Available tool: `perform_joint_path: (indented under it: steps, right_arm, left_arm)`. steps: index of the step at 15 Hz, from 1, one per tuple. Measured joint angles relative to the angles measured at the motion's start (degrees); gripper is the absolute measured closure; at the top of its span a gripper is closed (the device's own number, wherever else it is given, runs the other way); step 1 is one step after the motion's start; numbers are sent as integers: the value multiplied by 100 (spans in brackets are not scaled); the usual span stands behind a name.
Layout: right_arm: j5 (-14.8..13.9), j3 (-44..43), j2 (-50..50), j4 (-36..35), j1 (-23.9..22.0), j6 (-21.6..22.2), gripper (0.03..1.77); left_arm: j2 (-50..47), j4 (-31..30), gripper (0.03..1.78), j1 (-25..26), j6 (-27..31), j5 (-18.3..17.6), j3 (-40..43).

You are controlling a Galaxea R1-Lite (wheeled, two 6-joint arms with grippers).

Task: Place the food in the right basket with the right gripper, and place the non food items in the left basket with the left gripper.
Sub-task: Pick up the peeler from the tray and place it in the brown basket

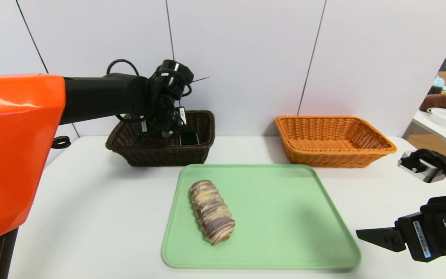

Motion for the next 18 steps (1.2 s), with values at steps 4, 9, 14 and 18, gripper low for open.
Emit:
perform_joint_path:
  steps: [4,9,14,18]
  right_arm:
    - [2,41,-38,0,2,-2,10]
    - [0,68,-55,0,4,0,10]
    - [0,80,-84,2,2,0,10]
    - [-9,72,-85,-2,-5,0,10]
  left_arm:
    - [30,-6,152,88,267,-11,0]
    - [150,16,152,110,219,-5,5]
    - [168,96,152,107,230,-30,10]
    - [174,99,145,110,232,-52,93]
